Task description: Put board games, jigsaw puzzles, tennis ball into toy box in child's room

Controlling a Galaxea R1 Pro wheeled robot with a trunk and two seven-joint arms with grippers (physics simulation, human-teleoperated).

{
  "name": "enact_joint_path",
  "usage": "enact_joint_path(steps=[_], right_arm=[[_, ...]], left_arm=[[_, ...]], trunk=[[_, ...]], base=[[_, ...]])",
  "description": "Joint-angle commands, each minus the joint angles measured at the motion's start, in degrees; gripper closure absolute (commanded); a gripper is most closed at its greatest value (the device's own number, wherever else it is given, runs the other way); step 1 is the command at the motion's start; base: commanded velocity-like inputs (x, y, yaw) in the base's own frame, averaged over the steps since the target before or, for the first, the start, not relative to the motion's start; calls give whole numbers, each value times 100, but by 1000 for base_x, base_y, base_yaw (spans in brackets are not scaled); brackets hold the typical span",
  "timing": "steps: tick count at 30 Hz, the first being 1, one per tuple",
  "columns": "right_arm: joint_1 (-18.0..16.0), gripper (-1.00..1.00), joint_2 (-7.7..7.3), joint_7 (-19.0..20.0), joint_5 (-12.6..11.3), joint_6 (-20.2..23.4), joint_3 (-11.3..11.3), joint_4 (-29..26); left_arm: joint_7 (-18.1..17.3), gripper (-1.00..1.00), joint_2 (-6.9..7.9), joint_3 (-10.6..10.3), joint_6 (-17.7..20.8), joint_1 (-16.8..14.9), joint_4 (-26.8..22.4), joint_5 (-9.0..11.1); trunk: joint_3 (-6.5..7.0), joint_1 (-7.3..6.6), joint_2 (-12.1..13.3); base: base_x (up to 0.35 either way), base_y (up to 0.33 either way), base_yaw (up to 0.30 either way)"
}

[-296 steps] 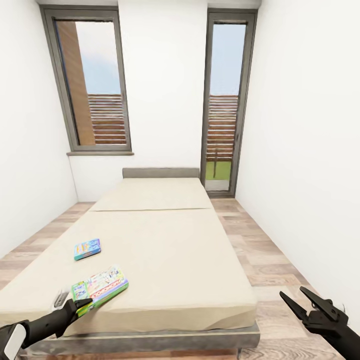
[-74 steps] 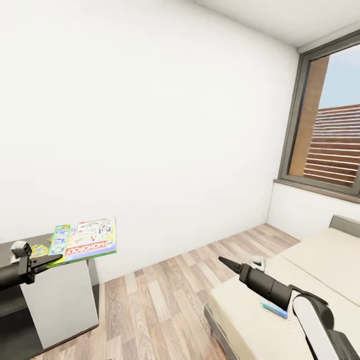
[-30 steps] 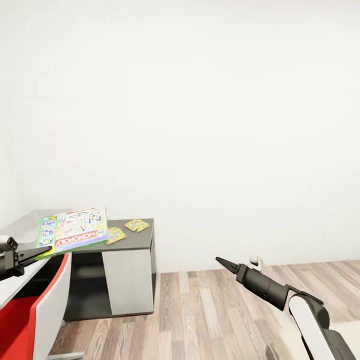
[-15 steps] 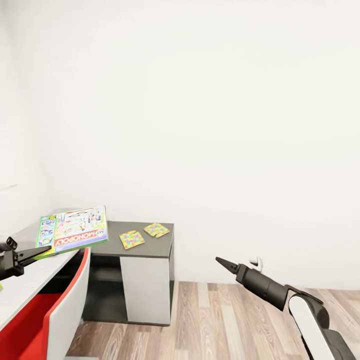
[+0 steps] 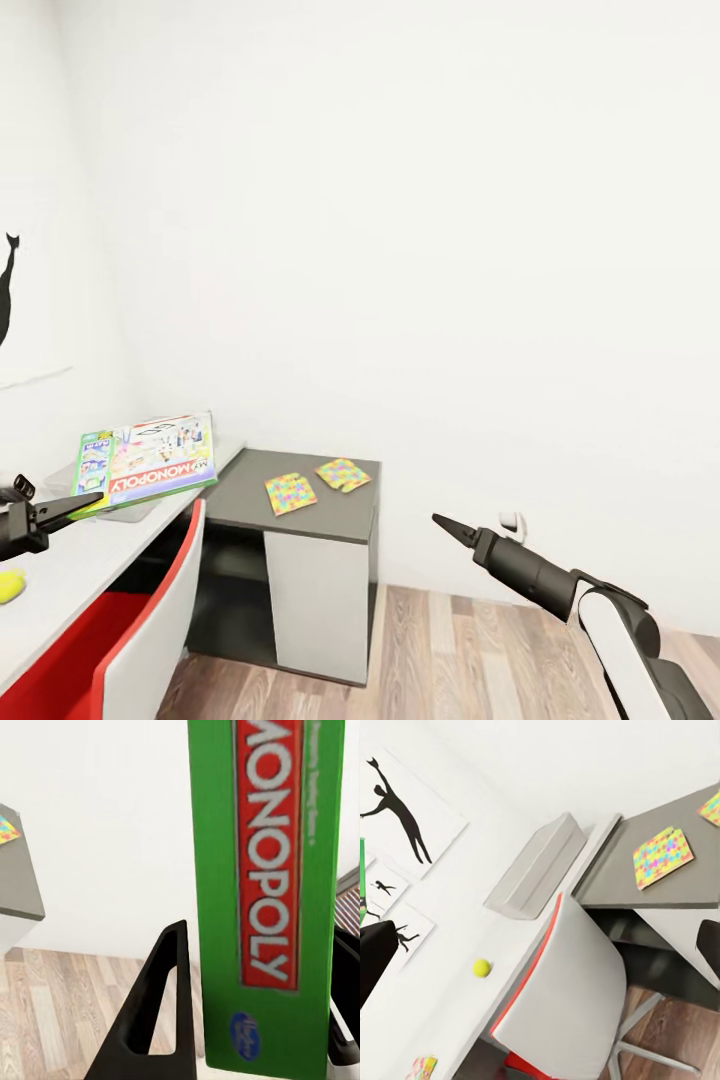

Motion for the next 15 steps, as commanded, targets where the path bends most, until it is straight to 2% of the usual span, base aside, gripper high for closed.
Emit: enact_joint_path(steps=[1,4,8,11,15], right_arm=[[-3,-100,0,14,-7,35,-9,0],[-3,-100,2,13,-5,35,-12,2],[-3,-100,-5,12,-2,38,-14,3],[-3,-100,-2,12,-1,38,-13,3],[-3,-100,12,12,-1,34,-14,3]], left_arm=[[-27,100,0,1,54,-4,0,4],[-27,100,-3,1,54,-4,0,4],[-27,100,-2,1,54,-4,0,3],[-27,100,-1,1,54,-4,0,2],[-27,100,-1,1,54,-4,0,3]], trunk=[[-5,5,-5],[-5,5,-5],[-5,5,-5],[-5,5,-5],[-5,5,-5]], base=[[327,0,20],[327,0,-81],[328,40,-229],[323,120,-244],[299,191,-99]])
